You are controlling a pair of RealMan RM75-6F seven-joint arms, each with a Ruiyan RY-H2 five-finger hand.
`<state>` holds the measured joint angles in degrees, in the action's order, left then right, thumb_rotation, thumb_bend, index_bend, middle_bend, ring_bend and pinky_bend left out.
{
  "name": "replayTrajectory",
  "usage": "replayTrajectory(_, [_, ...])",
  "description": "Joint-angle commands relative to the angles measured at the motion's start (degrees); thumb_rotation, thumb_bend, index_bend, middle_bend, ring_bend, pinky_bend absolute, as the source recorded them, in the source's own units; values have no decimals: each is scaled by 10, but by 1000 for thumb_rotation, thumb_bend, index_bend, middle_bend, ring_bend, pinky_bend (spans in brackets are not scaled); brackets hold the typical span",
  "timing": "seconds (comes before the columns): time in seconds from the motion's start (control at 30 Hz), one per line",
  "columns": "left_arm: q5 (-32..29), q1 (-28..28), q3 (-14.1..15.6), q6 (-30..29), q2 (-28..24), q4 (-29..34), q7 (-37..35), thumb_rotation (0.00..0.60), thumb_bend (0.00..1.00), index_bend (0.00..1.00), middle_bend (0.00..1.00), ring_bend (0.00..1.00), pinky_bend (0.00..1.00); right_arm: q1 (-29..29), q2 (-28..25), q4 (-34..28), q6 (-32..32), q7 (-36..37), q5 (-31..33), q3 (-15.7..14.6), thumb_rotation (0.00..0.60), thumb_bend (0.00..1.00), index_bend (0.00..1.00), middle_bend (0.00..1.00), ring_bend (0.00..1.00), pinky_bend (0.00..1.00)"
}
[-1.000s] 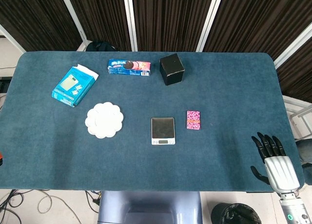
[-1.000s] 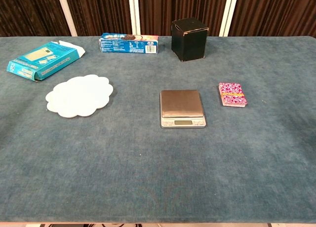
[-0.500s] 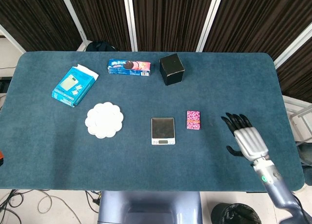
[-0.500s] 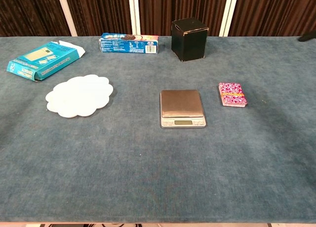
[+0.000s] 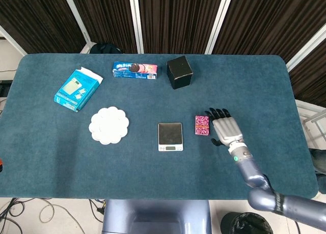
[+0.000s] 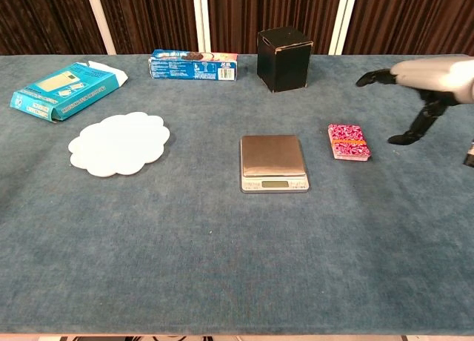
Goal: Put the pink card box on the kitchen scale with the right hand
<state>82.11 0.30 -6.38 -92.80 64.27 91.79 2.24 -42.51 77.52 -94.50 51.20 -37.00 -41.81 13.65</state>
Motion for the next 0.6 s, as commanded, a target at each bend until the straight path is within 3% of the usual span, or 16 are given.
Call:
replayTrajectory(0.03, [0,0,0,0,0,0,1,600,663,63,0,0,0,-30,32,32,-2,-28,41,-11,600,360,0,0,0,0])
replayTrajectory(0.6, [-4,0,-2,0,1,0,1,600,662,63,0,0,0,-105,104,139,-21,-59,136,-33,600,359,0,95,0,0])
